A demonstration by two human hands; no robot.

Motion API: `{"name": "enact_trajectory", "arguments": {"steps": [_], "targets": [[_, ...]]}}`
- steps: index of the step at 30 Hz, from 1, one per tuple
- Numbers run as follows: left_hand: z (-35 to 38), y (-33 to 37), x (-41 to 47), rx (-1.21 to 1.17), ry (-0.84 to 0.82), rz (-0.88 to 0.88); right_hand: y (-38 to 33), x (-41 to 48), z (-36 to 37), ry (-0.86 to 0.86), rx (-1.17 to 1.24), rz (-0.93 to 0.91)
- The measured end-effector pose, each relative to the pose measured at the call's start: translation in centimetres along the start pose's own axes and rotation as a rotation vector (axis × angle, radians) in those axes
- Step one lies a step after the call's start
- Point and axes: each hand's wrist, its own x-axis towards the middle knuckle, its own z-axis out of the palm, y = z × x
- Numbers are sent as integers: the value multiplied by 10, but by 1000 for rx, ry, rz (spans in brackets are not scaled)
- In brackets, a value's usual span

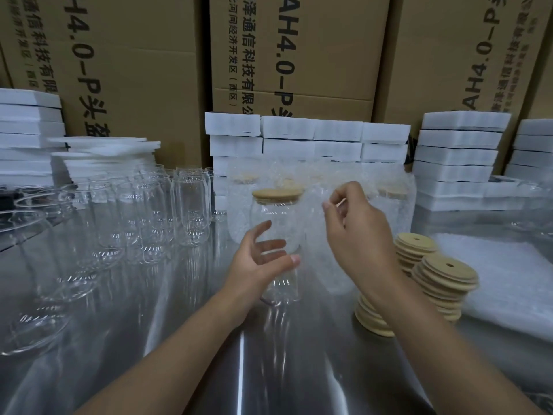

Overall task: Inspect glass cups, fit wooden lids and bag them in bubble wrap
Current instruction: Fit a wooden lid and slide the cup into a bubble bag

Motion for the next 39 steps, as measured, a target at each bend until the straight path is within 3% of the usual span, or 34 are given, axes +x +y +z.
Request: {"name": "enact_trajectory", "arguments": {"steps": [5,7,11,16,18,24,29,34,39], "targets": [[-7,5,8,-103,259,66,27,-5,34,-340,175,392],[-10,7,9,-114,331,86,38,-14,45,-496,170,468],[-10,10,9,-118,399,121,46,-26,51,-682,249,488],[-5,12,5,-114,382,112,42,-27,46,-889,126,356],[-2,13,3,-128,362,108,40,-30,47,-872,96,292],[11,15,-5,-170,228,83,42,-29,50,-491,162,255],[14,16,-8,-252,166,33,42,-25,50,-447,292,379],[15,13,-8,-122,159,73,40,-23,47,-378,327,387],[11,10,-10,9,171,149,44,-21,39,-490,217,331]]}}
